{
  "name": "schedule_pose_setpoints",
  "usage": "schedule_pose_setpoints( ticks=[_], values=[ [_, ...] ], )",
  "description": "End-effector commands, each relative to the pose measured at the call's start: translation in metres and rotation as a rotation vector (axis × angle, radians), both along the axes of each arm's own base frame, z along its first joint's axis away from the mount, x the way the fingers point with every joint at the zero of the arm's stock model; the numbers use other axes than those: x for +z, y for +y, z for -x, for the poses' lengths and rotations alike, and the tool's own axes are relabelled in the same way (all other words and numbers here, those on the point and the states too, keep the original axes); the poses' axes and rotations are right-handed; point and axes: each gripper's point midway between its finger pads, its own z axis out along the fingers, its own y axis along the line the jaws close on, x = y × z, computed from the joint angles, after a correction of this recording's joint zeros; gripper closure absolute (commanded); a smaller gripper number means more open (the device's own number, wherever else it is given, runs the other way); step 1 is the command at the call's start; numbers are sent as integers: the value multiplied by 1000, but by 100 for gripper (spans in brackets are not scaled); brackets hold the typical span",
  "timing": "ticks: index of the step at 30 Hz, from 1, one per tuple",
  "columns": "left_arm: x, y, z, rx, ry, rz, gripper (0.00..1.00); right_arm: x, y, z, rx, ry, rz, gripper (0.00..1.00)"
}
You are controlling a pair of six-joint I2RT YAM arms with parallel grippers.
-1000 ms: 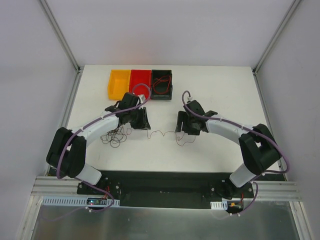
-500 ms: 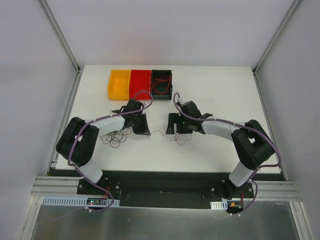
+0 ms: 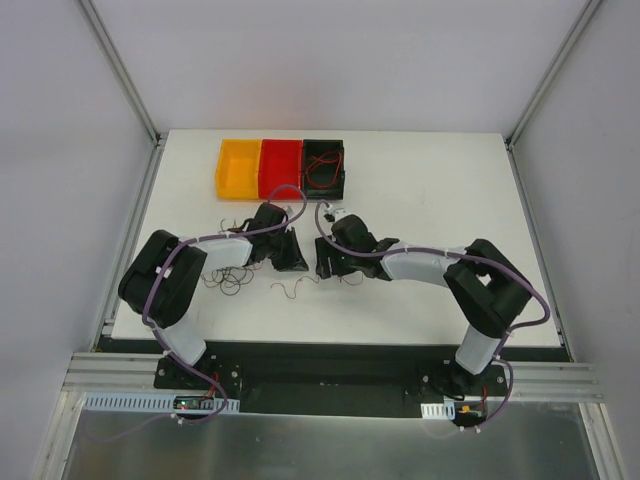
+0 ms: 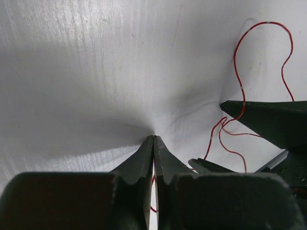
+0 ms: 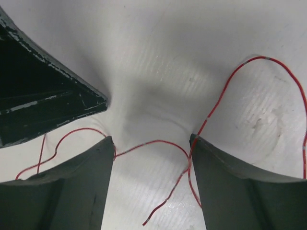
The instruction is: Untangle the cables
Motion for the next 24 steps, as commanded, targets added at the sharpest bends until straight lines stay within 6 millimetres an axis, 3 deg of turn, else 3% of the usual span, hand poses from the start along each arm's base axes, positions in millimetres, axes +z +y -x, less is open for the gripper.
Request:
schedule_pose_setpoints(
  ticks=[1,7,12,14,18,22,24],
  values=[
    [-10,2,10,14,24,-1,98,-16,-23,-8,-72,-81,220,36],
    [-13,4,14,11,22,-2,99,-23,-22,7,-66,-102,276,28],
    [6,11,3,-1,-49,-51,98,-37,-37,15,-75,-133,351,38],
    [19,20,-2,11,-78,-97,94,-39,-42,15,-78,-158,379,49],
    [63,28,-18,27,-152,-62,74,-28,-43,8,-80,-217,383,73],
    [115,49,-34,60,-228,-23,59,1,-33,-6,-82,-278,351,97],
    [143,60,-40,74,-281,4,54,15,-29,-12,-82,-294,324,100]
  ],
)
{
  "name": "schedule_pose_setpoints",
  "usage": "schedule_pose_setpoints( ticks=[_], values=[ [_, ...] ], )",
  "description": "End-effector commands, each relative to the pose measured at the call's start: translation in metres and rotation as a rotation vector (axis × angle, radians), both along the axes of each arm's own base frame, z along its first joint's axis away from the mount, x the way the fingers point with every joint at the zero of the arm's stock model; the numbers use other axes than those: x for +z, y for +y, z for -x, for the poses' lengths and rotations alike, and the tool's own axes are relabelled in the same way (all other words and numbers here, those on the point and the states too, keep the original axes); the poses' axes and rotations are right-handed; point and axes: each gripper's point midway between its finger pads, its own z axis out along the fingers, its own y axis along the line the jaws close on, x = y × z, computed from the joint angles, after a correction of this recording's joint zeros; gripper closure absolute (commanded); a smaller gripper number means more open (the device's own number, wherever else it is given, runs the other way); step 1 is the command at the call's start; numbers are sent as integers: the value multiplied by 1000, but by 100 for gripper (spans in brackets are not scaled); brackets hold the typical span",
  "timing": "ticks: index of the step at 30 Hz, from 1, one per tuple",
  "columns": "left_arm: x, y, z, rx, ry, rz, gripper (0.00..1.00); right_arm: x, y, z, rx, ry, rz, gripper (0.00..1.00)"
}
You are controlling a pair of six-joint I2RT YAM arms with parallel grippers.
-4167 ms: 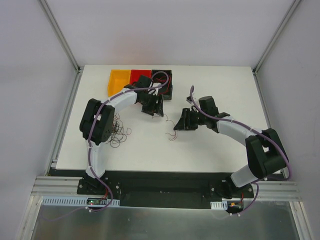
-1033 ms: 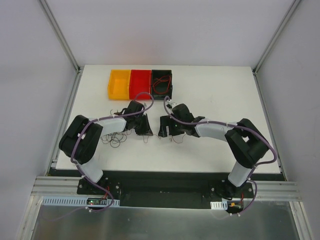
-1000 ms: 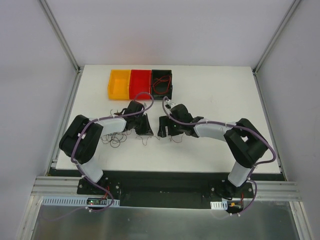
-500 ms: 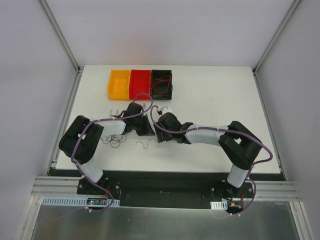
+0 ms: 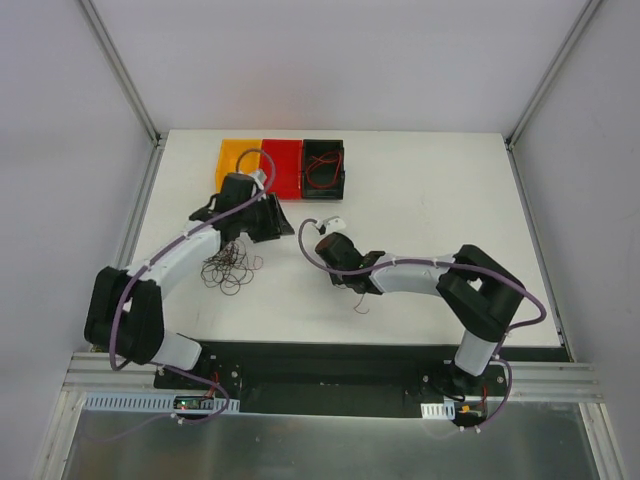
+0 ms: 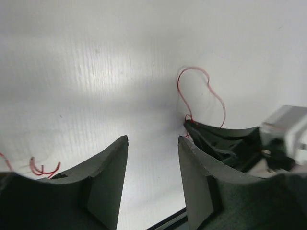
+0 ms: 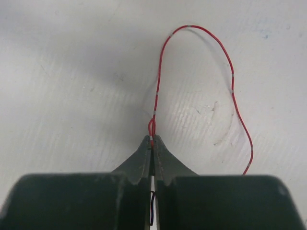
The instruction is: Untangle the cables
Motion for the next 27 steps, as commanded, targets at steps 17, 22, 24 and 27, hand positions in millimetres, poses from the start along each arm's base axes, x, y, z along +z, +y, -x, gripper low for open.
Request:
schedule_pose_setpoints(
  ticks=[17,22,24,27],
  values=[
    [168,75,-23,42,-510,-124,40,216,45,-156,3,-454,-393,100],
    [161,83,-19,67,-511,-132,39,243,69,-246,69,-661,-406,100],
    [166,79,-17,54,-514,-91,40,249,77,-274,70,-758,-375,100],
    [166,85,-19,81,-513,-58,40,245,79,-309,1,-843,-337,100]
  ],
)
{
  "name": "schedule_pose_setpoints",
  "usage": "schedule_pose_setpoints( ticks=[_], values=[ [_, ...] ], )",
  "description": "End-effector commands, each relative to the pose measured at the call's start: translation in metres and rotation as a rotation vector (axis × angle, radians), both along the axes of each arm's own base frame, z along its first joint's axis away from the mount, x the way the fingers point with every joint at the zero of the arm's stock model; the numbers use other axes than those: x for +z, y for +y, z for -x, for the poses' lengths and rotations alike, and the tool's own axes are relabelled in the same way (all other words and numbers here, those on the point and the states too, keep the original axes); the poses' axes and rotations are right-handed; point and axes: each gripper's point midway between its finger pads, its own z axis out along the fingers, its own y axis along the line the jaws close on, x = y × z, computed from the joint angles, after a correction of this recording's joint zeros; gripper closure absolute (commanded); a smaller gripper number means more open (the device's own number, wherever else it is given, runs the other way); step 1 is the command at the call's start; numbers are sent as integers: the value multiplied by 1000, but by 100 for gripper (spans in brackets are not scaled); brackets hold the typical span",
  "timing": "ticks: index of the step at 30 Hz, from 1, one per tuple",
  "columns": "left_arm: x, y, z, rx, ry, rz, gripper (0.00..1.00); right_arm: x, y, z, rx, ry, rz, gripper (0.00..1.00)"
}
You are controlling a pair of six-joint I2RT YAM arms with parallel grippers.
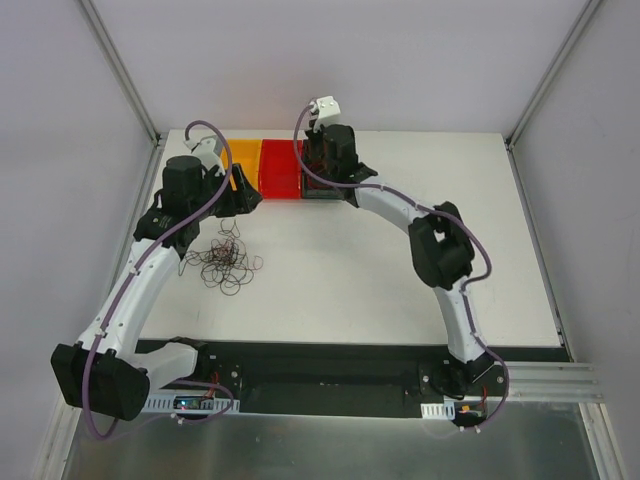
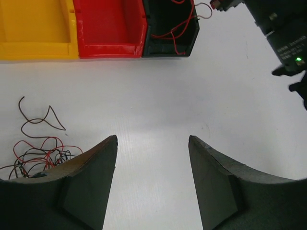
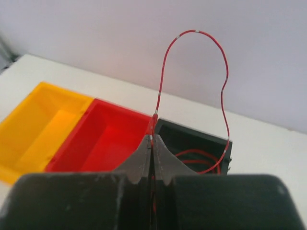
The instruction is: Untangle the cables
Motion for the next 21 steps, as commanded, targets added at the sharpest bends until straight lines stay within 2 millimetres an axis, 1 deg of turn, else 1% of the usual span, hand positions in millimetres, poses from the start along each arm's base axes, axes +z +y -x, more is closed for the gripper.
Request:
schedule_pose_setpoints(
  ticks=[1,2,3,4,5,7,9,12,15,16,18,21],
  values=[
    [10,9,-1,20,-46,37,40,29,6,-49,-81,-229,21,100],
    [9,12,-2,31,-46,32,40,28,5,-59,-110,-249,32,100],
    [9,12,-2,31,-46,32,40,20,7,-66,-128,-255,48,100],
    [9,12,-2,31,-46,36,40,20,7,-73,-147,-272,65,100],
    [10,12,-2,28,-47,40,40,13,9,-78,-155,-277,88,100],
    [10,11,-2,24,-45,44,40,-1,7,-84,-173,-268,120,100],
    [10,11,-1,24,-45,44,40,-15,7,-82,-160,-244,155,100],
    [12,13,-2,27,-49,52,41,-38,3,-69,-149,-166,223,100],
    [15,17,-2,34,-51,72,41,-50,-4,-52,-134,-113,252,100],
    [15,18,-2,38,-51,79,41,-58,-6,-47,-128,-90,262,100],
    [14,20,-3,44,-52,86,41,-64,-12,-40,-129,-50,267,100],
    [13,19,-3,41,-49,90,41,-73,-8,-29,-66,29,233,100]
  ],
)
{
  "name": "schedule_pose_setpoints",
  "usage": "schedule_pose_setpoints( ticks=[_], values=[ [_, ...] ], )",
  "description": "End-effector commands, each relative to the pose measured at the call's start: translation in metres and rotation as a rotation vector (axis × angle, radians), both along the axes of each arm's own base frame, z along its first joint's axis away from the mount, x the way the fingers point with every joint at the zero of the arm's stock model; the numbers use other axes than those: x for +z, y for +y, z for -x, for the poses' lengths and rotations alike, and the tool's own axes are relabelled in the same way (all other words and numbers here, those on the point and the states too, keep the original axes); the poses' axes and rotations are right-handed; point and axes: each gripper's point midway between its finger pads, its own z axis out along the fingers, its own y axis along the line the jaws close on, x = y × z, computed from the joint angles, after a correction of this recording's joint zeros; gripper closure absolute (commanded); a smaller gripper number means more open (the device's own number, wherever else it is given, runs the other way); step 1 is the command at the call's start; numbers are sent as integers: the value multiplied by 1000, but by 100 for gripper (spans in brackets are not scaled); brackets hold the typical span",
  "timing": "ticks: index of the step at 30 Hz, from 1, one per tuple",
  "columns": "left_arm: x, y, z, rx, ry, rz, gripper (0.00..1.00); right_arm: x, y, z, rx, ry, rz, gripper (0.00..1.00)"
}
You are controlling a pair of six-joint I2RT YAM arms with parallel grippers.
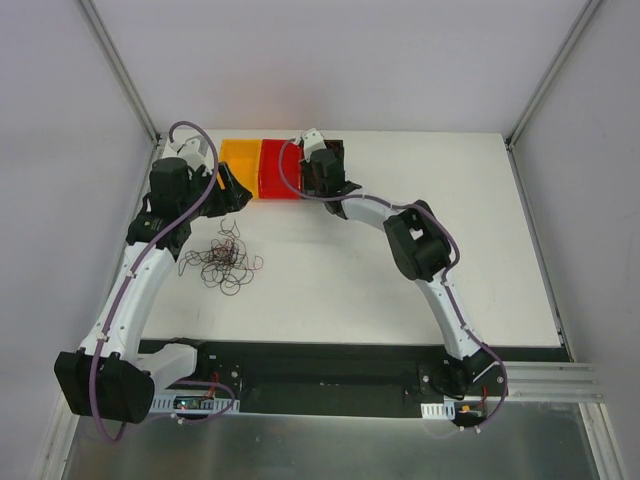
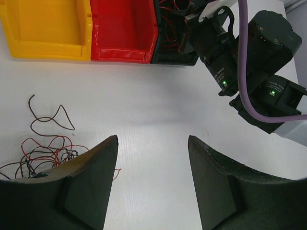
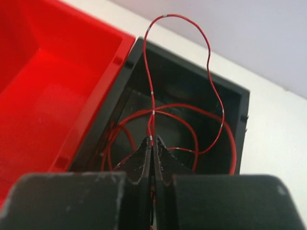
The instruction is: Untangle the cables
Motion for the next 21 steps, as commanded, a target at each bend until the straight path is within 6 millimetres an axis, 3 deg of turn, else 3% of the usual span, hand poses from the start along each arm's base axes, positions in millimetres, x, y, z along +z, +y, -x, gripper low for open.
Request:
schedule_pose_setpoints(
  ticks=[1,10,15,21],
  values=[
    [11,-4,1,-17,-43,39,41,55,4,14,32,29,-127,100],
    [10,-2,1,-14,-49,37,41,21,9,1,60,303,-348,100],
    [10,-2,1,-14,-50,38,41,12,8,-4,51,371,-443,100],
    [10,-2,1,-16,-48,49,41,7,22,7,99,460,-507,100]
  ],
)
